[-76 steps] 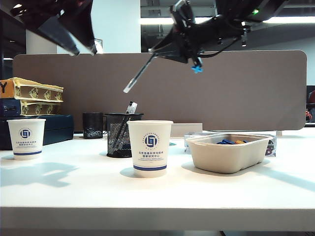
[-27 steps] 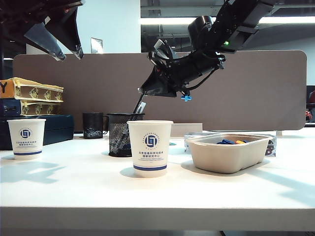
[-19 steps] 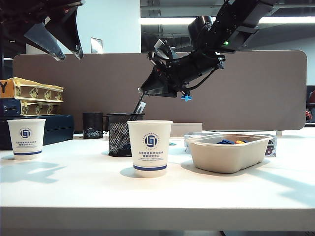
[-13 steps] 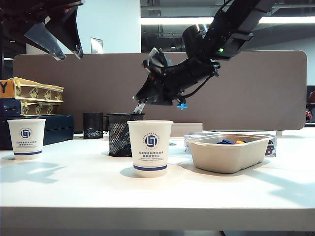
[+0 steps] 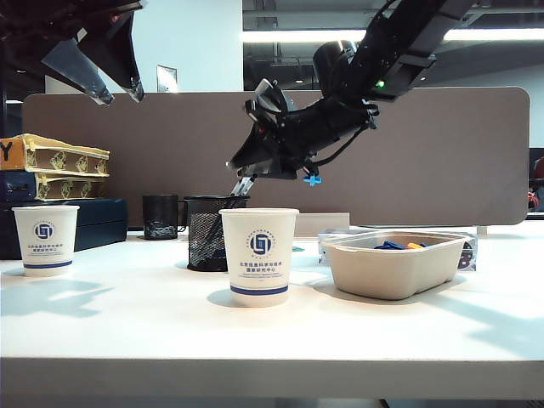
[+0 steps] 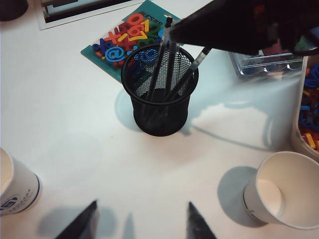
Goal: Pick up one pen and put it in the pen container.
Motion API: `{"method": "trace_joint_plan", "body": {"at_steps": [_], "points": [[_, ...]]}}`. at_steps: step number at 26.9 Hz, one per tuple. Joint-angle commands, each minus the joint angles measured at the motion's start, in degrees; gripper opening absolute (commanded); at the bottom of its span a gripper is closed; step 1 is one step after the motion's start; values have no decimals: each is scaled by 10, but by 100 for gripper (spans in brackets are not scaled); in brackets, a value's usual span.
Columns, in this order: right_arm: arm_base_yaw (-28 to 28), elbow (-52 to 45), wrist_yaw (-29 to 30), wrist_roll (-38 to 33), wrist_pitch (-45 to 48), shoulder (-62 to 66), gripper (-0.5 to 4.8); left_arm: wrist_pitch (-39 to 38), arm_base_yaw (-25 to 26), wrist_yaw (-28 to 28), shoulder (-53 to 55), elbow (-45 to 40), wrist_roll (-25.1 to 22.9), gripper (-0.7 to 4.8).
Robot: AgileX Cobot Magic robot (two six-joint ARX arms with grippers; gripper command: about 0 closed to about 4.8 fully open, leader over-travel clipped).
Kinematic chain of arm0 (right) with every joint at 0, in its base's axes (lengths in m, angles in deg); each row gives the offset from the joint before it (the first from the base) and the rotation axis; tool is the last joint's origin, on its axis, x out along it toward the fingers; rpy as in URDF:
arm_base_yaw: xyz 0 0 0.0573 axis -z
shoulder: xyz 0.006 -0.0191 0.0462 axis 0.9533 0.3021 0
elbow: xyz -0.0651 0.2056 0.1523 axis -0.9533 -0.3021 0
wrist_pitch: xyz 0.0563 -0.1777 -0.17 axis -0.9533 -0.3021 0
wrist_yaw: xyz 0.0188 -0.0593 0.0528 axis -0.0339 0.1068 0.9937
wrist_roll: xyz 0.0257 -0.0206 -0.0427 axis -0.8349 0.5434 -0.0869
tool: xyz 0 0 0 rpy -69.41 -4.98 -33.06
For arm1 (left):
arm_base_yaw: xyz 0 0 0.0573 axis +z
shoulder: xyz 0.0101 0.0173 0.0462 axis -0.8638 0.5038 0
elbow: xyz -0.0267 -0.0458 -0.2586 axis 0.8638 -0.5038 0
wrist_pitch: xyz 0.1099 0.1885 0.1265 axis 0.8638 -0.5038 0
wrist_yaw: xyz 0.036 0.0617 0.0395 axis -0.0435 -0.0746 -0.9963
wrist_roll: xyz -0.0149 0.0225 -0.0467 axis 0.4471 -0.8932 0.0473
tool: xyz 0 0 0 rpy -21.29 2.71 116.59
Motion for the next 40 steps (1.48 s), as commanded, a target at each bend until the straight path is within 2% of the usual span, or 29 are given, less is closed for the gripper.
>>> {"method": "trace_joint_plan", "body": {"at_steps": [1,8,24,40], "points": [[0,4,2,2,12,-20,114,8,0,2,-4,0,-2,219],[1,4,2,8,-7,-53,114,6,0,2,-25,0,-2,219],[27,4,1,114,-183,-164,113,-49,0,5,-84,0,-2,215],[28,4,-42,168,-291,-261,117,-81,0,5,-144,0,-3,215]]}}
